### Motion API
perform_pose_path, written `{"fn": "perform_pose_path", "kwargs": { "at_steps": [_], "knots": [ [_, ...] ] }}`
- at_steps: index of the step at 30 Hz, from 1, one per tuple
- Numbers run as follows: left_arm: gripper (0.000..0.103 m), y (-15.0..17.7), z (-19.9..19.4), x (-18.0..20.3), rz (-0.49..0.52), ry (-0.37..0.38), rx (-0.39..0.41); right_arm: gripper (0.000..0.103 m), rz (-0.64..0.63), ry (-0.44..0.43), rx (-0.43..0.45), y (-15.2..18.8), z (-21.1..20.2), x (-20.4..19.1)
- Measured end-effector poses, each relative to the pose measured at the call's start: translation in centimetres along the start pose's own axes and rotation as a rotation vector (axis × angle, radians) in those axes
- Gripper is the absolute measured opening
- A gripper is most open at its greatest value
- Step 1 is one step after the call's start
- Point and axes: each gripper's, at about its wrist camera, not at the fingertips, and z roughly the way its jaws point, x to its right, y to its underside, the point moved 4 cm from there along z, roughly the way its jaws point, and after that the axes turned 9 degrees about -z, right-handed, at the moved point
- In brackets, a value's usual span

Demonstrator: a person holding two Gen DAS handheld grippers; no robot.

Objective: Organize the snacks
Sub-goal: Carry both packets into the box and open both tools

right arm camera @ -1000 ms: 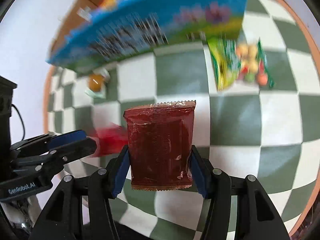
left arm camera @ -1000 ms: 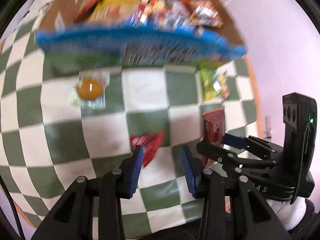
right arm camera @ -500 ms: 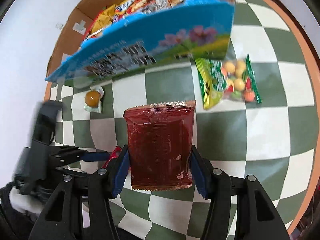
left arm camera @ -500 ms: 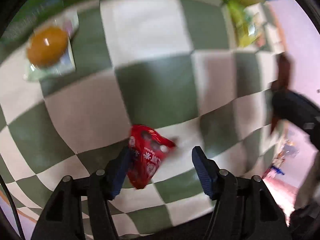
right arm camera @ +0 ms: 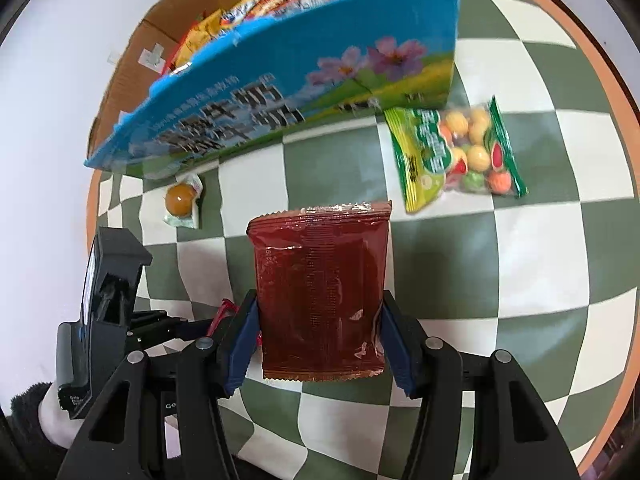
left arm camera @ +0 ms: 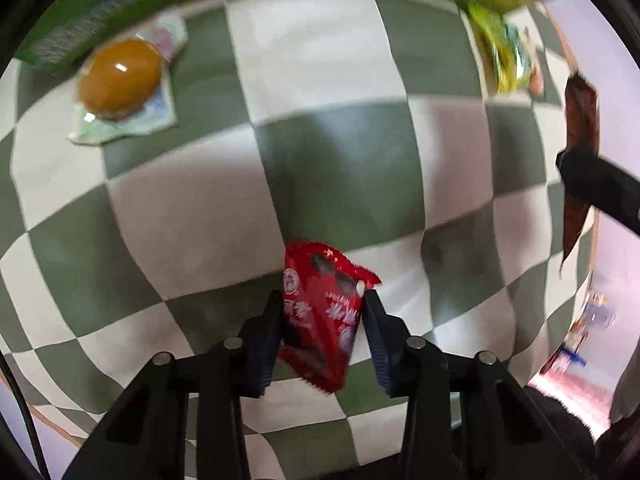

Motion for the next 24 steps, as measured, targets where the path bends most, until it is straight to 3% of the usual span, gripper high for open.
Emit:
{"fn": "perform_pose_path", "kwargs": {
  "at_steps": [11,16,21,24],
  "knots": [
    [0.035,-0.8,-9.7,1.2,-0.055,0.119,0.232,0.059,-0.032,-0.027,0.104,-3.5,-4.1,-1.6],
    [0.035,-2.2,-17.7,0.6,-0.062,0.2,0.36,0.059,-0.055,-0.068,0.154,-5.8,-6.8,-3.3],
    [0.035,-6.0,-23.6,-0.6,-0.087,0.166,0.492,0.059,-0.107,-0.093,0.224,-10.9,-8.6,-6.4],
    [0.035,-9.5,-25.5,-2.6,-0.122,0.113,0.525,0.059,-0.125,-0.1,0.24,-14.1,-8.2,-8.0]
  ]
}}
